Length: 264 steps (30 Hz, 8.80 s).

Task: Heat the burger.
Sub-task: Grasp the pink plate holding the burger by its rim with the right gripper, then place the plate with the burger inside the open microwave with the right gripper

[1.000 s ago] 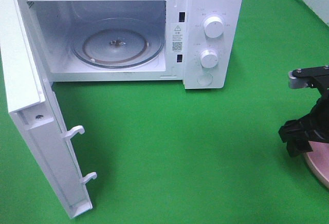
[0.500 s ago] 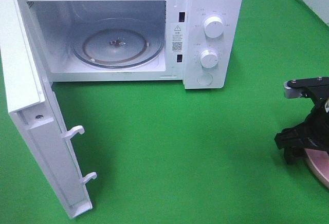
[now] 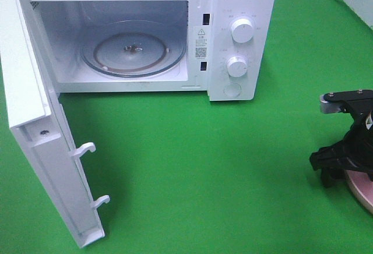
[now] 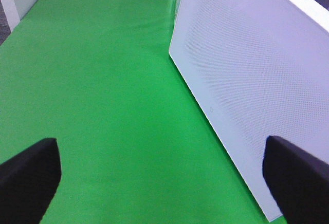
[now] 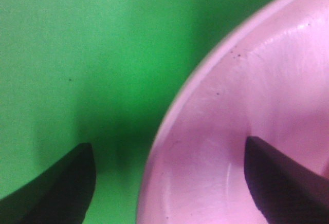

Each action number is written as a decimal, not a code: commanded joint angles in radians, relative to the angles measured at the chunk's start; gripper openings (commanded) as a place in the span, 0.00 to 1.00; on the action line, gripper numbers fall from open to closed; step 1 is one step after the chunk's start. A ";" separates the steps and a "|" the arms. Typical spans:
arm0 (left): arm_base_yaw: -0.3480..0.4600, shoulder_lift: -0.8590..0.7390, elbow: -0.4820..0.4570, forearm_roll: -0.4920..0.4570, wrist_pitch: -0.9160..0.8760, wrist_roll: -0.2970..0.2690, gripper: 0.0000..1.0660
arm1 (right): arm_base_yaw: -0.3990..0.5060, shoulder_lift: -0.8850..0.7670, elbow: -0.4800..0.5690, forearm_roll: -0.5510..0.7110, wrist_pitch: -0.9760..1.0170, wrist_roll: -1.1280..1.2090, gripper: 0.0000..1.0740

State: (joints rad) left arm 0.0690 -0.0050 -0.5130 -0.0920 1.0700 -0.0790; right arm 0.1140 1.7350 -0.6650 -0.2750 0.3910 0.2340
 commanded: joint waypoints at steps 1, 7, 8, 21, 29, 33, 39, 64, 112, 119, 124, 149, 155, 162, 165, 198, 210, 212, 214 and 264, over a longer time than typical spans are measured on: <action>-0.001 -0.001 -0.001 -0.003 -0.007 -0.005 0.94 | -0.007 0.002 -0.004 0.001 0.005 -0.001 0.71; -0.001 -0.001 -0.001 -0.003 -0.007 -0.005 0.94 | -0.007 0.010 -0.004 0.016 0.014 -0.009 0.71; -0.001 -0.001 -0.001 -0.003 -0.007 -0.005 0.94 | -0.007 0.010 -0.004 0.016 0.014 -0.009 0.71; -0.001 -0.001 -0.001 -0.003 -0.007 -0.005 0.94 | -0.004 0.039 -0.004 0.023 0.034 0.032 0.51; -0.001 -0.001 -0.001 -0.003 -0.007 -0.005 0.94 | -0.004 0.039 -0.004 0.028 0.043 0.042 0.12; -0.001 -0.001 -0.001 -0.003 -0.007 -0.005 0.94 | -0.004 0.039 -0.004 0.035 0.051 0.044 0.00; -0.001 -0.001 -0.001 -0.003 -0.007 -0.005 0.94 | -0.004 0.033 -0.004 0.033 0.083 0.049 0.00; -0.001 -0.001 -0.001 -0.003 -0.007 -0.005 0.94 | 0.242 -0.013 -0.004 -0.292 0.327 0.386 0.00; -0.001 -0.001 -0.001 -0.003 -0.007 -0.005 0.94 | 0.628 -0.335 0.159 -0.361 0.565 0.475 0.00; -0.001 -0.001 -0.001 -0.003 -0.007 -0.005 0.94 | 0.716 -0.339 0.159 -0.373 0.567 0.475 0.00; -0.001 -0.001 -0.001 -0.003 -0.007 -0.005 0.94 | 0.772 -0.339 0.159 -0.392 0.585 0.475 0.00; -0.001 -0.001 -0.001 -0.003 -0.007 -0.005 0.94 | 0.904 -0.339 0.156 -0.510 0.530 0.253 0.00; -0.001 -0.001 -0.001 -0.003 -0.007 -0.005 0.94 | 0.904 -0.339 0.156 -0.513 0.465 0.146 0.00; -0.001 -0.001 -0.001 -0.003 -0.007 -0.005 0.94 | 0.904 -0.339 0.156 -0.556 0.382 0.027 0.00; -0.001 -0.001 -0.001 -0.003 -0.007 -0.005 0.94 | 0.904 -0.339 0.156 -0.563 0.360 -0.001 0.00; -0.001 -0.001 -0.001 -0.003 -0.007 -0.005 0.94 | 0.764 -0.339 0.154 -0.667 -0.048 -0.581 0.00; -0.001 -0.001 -0.001 -0.003 -0.007 -0.005 0.94 | 0.679 -0.339 0.061 -0.404 -0.100 -1.103 0.00; -0.001 -0.001 -0.001 -0.003 -0.007 -0.005 0.94 | 0.679 -0.339 0.054 -0.382 -0.105 -1.132 0.00; -0.001 -0.001 -0.001 -0.003 -0.007 -0.005 0.94 | 0.679 -0.339 0.040 -0.320 -0.121 -1.212 0.00; -0.001 -0.001 -0.001 -0.003 -0.007 -0.005 0.94 | 0.579 -0.265 -0.049 0.167 -0.251 -1.798 0.00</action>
State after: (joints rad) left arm 0.0690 -0.0050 -0.5130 -0.0920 1.0700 -0.0790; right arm 0.6880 1.4770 -0.6960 -0.0990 0.2150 -1.5690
